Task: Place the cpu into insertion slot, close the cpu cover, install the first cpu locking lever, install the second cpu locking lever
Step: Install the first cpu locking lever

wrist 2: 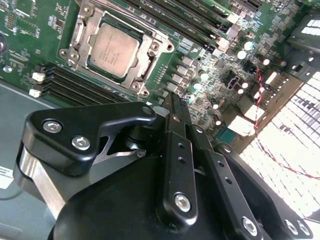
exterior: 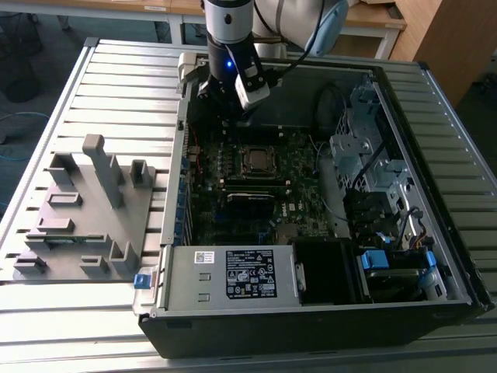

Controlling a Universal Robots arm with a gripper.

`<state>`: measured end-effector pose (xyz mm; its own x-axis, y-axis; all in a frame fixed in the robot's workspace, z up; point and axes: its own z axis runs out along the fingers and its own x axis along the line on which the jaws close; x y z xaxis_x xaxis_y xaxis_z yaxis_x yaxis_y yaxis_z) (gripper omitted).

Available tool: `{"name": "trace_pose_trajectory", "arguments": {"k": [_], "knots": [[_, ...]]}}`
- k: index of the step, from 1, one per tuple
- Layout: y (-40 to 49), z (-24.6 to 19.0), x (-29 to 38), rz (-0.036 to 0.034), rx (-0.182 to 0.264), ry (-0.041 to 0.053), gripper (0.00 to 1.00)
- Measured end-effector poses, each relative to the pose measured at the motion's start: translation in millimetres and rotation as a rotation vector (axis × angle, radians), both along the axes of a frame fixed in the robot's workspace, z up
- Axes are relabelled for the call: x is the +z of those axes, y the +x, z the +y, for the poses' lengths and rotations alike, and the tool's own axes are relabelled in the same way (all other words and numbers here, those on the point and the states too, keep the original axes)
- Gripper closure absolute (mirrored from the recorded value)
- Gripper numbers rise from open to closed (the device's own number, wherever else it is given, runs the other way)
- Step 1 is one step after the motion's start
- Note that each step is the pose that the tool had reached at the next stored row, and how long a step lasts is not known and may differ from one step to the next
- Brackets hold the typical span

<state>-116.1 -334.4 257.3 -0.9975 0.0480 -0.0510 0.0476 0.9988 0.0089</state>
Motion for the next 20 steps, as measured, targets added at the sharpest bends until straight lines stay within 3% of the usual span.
{"name": "trace_pose_trajectory", "arguments": {"k": [14,15,16,18,20], "knots": [[0.1,0.0,-0.1,0.0015,0.000,0.0011,0.90],[0.2,0.0,-0.2,0.0078,0.000,0.0011,0.90],[0.3,0.0,-0.3,0.0183,0.000,0.0010,0.90],[0.5,0.0,-0.6,0.0467,0.000,0.0011,0.90],[0.5,0.0,-0.5,0.0530,0.000,0.0008,0.90]]}}
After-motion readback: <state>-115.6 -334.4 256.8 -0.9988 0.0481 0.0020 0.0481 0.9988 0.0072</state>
